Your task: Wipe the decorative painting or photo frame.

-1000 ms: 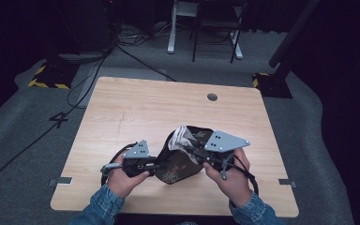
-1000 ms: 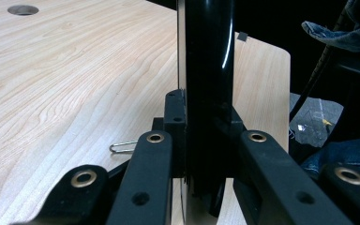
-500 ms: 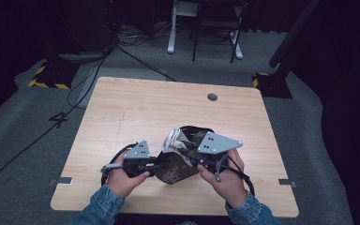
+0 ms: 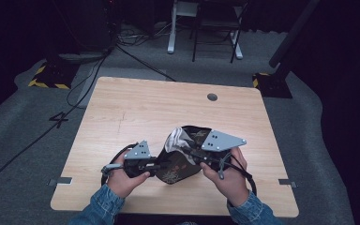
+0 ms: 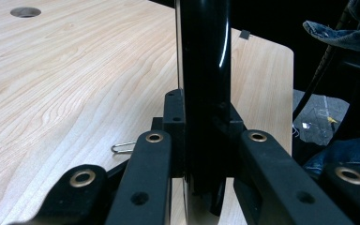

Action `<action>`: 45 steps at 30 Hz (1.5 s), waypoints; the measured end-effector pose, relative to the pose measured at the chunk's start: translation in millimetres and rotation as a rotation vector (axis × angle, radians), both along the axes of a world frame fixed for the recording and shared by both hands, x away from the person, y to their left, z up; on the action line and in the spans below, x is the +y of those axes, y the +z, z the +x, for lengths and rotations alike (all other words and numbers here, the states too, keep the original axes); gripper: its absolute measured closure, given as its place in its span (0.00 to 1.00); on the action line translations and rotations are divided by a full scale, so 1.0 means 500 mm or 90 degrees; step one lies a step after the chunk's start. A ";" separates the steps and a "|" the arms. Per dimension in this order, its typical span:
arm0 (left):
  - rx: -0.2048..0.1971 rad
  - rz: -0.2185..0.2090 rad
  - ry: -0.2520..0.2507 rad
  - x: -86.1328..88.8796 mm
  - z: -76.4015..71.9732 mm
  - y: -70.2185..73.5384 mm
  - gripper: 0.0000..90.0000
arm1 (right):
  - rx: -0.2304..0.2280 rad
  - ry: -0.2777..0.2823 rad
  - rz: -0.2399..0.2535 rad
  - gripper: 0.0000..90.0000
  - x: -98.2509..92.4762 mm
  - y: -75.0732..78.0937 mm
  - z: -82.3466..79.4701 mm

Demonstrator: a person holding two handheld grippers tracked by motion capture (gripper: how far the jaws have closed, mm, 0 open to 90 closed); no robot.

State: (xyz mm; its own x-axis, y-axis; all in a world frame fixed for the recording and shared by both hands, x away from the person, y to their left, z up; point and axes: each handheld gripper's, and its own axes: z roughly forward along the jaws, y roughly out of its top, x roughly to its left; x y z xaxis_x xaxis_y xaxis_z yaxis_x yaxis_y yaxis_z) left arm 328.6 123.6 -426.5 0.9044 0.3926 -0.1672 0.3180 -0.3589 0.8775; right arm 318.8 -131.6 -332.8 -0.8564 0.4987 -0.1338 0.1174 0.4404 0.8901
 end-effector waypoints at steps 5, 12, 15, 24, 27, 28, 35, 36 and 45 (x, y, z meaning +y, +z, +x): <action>-0.002 0.001 -0.001 0.000 0.000 0.000 0.89 | -0.001 -0.016 0.003 0.88 -0.015 0.001 0.004; -0.011 0.006 -0.002 -0.003 0.000 0.001 0.88 | -0.001 -0.044 0.012 0.88 -0.044 -0.001 0.014; -0.011 0.007 -0.002 -0.003 0.000 0.001 0.88 | -0.002 -0.054 0.014 0.88 -0.054 -0.002 0.017; -0.015 0.010 -0.004 -0.004 0.000 0.002 0.88 | 0.003 -0.088 0.019 0.88 -0.089 -0.009 0.028; -0.016 0.011 -0.004 -0.004 0.000 0.003 0.88 | 0.010 -0.099 0.019 0.88 -0.101 -0.013 0.032; -0.017 0.012 -0.004 -0.005 0.000 0.003 0.88 | 0.010 -0.102 0.019 0.88 -0.104 -0.015 0.034; -0.019 0.014 -0.004 -0.006 0.000 0.003 0.88 | 0.019 -0.124 0.022 0.88 -0.128 -0.023 0.043; -0.019 0.014 -0.004 -0.006 0.000 0.003 0.88 | 0.021 -0.127 0.023 0.88 -0.132 -0.025 0.044; -0.020 0.014 -0.005 -0.006 0.000 0.003 0.88 | 0.033 -0.153 0.023 0.88 -0.159 -0.041 0.051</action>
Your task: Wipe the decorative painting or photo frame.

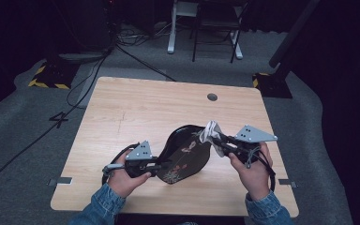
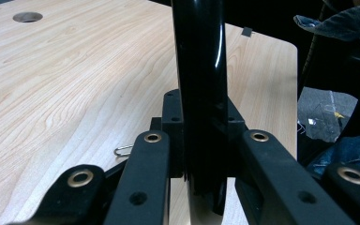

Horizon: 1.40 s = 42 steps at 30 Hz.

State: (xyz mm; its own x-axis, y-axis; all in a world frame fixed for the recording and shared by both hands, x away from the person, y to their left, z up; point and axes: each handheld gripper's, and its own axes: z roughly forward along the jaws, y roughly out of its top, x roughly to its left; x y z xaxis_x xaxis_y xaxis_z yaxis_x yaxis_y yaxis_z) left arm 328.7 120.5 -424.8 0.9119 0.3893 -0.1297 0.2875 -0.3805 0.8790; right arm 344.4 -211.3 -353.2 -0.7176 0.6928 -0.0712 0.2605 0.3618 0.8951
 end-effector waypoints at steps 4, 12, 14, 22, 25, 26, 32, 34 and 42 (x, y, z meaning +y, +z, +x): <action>0.001 0.000 0.001 0.000 0.000 0.000 0.88 | 0.006 -0.010 -0.005 0.88 -0.010 -0.008 0.002; 0.000 0.003 0.004 -0.002 -0.002 0.000 0.88 | 0.006 -0.022 -0.018 0.88 -0.012 -0.008 0.000; -0.001 0.005 0.004 -0.003 -0.002 0.000 0.88 | 0.001 -0.020 -0.028 0.88 -0.004 -0.007 -0.002; -0.001 0.007 0.004 -0.004 -0.001 0.001 0.88 | -0.008 0.024 -0.036 0.88 0.043 0.007 -0.015; -0.001 0.008 0.005 -0.004 -0.001 0.001 0.88 | -0.016 0.045 -0.049 0.88 0.069 0.015 -0.023; -0.001 0.008 0.005 -0.004 -0.001 0.001 0.88 | -0.016 0.045 -0.049 0.88 0.069 0.015 -0.023; 0.000 0.008 0.005 -0.005 -0.001 0.001 0.88 | -0.027 0.083 -0.064 0.88 0.112 0.028 -0.037; 0.001 0.008 0.005 -0.005 0.000 0.001 0.88 | -0.029 0.088 -0.065 0.88 0.117 0.029 -0.038; 0.002 0.007 0.004 -0.005 0.000 0.001 0.88 | -0.037 0.123 -0.074 0.88 0.156 0.038 -0.053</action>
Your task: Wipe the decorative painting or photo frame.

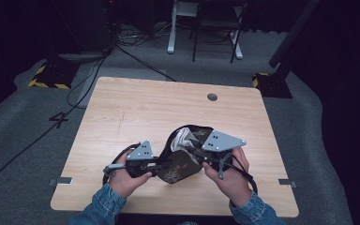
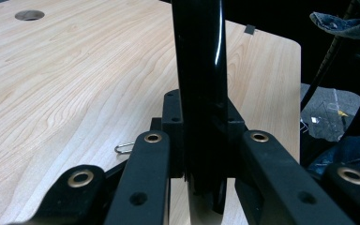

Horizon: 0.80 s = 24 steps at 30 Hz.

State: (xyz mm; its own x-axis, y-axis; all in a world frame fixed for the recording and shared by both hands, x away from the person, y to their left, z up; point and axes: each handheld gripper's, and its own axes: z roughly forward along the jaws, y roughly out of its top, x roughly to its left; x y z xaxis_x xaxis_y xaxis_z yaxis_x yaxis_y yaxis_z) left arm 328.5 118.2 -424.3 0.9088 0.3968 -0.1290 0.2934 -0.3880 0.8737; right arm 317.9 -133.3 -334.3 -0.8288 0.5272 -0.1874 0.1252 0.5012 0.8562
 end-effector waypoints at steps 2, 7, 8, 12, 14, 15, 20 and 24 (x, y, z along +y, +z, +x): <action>0.000 0.000 0.000 0.000 0.000 0.000 0.88 | 0.000 0.006 -0.001 0.88 0.006 0.001 -0.002; -0.002 0.001 -0.001 0.001 0.001 0.000 0.88 | 0.000 0.024 -0.007 0.88 0.023 -0.001 -0.007; -0.002 0.001 -0.001 0.001 0.001 0.000 0.88 | 0.000 0.025 -0.007 0.88 0.023 -0.001 -0.007; -0.001 0.000 -0.001 0.001 0.001 0.000 0.88 | 0.005 0.026 0.000 0.88 0.020 -0.002 -0.005; -0.001 -0.001 -0.001 0.000 0.000 0.000 0.88 | 0.010 0.025 0.005 0.88 0.015 -0.004 -0.003; -0.001 -0.001 -0.001 0.000 0.000 -0.001 0.88 | 0.012 0.024 0.005 0.88 0.014 -0.005 -0.003; 0.000 -0.002 -0.001 0.000 0.000 -0.001 0.88 | 0.019 0.009 0.008 0.88 -0.005 -0.013 0.004; 0.000 -0.002 -0.001 0.000 0.000 -0.001 0.88 | 0.024 -0.004 0.010 0.88 -0.018 -0.017 0.008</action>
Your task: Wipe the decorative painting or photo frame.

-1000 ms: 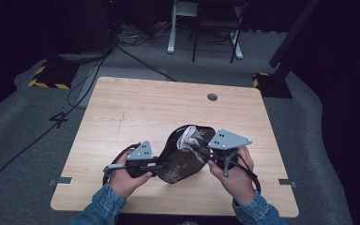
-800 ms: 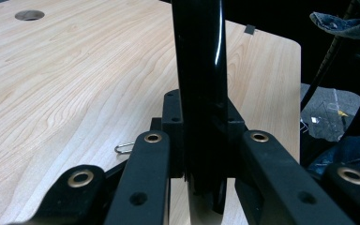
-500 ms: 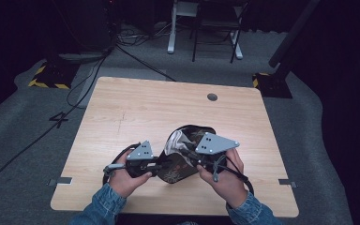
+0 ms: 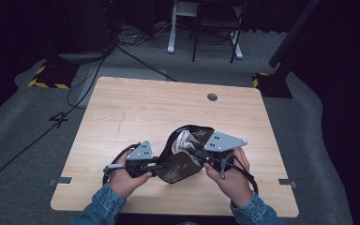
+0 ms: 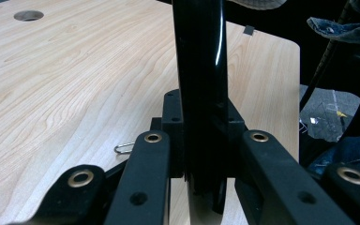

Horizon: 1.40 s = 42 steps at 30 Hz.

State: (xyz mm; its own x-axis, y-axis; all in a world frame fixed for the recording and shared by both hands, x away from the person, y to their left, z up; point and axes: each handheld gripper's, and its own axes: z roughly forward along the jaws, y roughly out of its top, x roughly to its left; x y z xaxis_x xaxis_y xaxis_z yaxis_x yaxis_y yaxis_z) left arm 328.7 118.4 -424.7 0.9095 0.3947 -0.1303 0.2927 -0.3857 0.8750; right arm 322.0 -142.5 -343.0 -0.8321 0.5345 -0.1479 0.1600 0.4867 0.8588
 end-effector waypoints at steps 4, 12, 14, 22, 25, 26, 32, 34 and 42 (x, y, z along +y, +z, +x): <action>0.000 0.000 0.000 0.000 0.000 0.000 0.88 | 0.006 -0.016 0.003 0.88 -0.018 -0.007 0.007; -0.001 0.000 0.000 0.000 0.000 0.000 0.88 | 0.017 -0.037 0.005 0.88 -0.044 -0.018 0.016; 0.000 0.000 0.000 0.000 0.000 0.000 0.88 | 0.019 -0.044 0.006 0.88 -0.050 -0.021 0.018; 0.002 -0.001 0.000 0.000 0.000 0.000 0.88 | 0.033 -0.069 0.009 0.88 -0.077 -0.035 0.027; 0.004 0.000 0.000 0.000 0.000 0.000 0.88 | 0.037 -0.078 0.015 0.88 -0.087 -0.041 0.029; 0.004 -0.001 0.000 0.000 0.000 0.000 0.88 | 0.040 -0.082 0.018 0.88 -0.090 -0.044 0.030; 0.004 -0.001 0.000 0.000 0.000 0.000 0.88 | 0.051 -0.101 0.019 0.88 -0.108 -0.055 0.037; 0.004 -0.001 0.001 0.000 0.000 0.000 0.88 | 0.052 -0.104 0.019 0.88 -0.111 -0.057 0.038; 0.005 -0.001 0.002 -0.001 0.000 0.000 0.88 | 0.067 -0.124 0.009 0.88 -0.128 -0.068 0.045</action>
